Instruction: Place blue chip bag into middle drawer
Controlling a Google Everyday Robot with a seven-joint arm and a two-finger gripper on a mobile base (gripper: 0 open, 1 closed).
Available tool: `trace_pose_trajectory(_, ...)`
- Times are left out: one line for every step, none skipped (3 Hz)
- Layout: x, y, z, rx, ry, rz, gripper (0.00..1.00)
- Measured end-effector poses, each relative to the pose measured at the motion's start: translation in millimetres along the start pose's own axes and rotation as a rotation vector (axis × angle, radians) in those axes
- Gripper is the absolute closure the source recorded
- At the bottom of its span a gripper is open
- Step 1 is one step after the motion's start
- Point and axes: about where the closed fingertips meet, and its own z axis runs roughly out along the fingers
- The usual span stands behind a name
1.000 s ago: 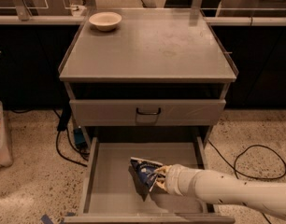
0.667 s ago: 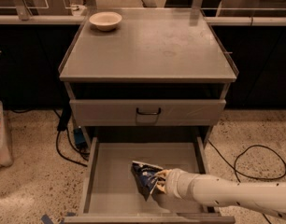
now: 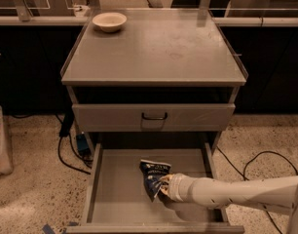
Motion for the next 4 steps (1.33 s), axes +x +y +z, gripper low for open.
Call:
trace_pose_trajectory(0.2, 0.1, 0.6, 0.000, 0.000, 0.001, 0.81)
trace_pose_trajectory(0.2, 0.1, 0.6, 0.000, 0.000, 0.001, 0.58)
trace_pose_trajectory(0.2, 0.1, 0.6, 0.000, 0.000, 0.001, 0.36)
trace_pose_trajectory(0.2, 0.1, 0.6, 0.000, 0.000, 0.001, 0.12)
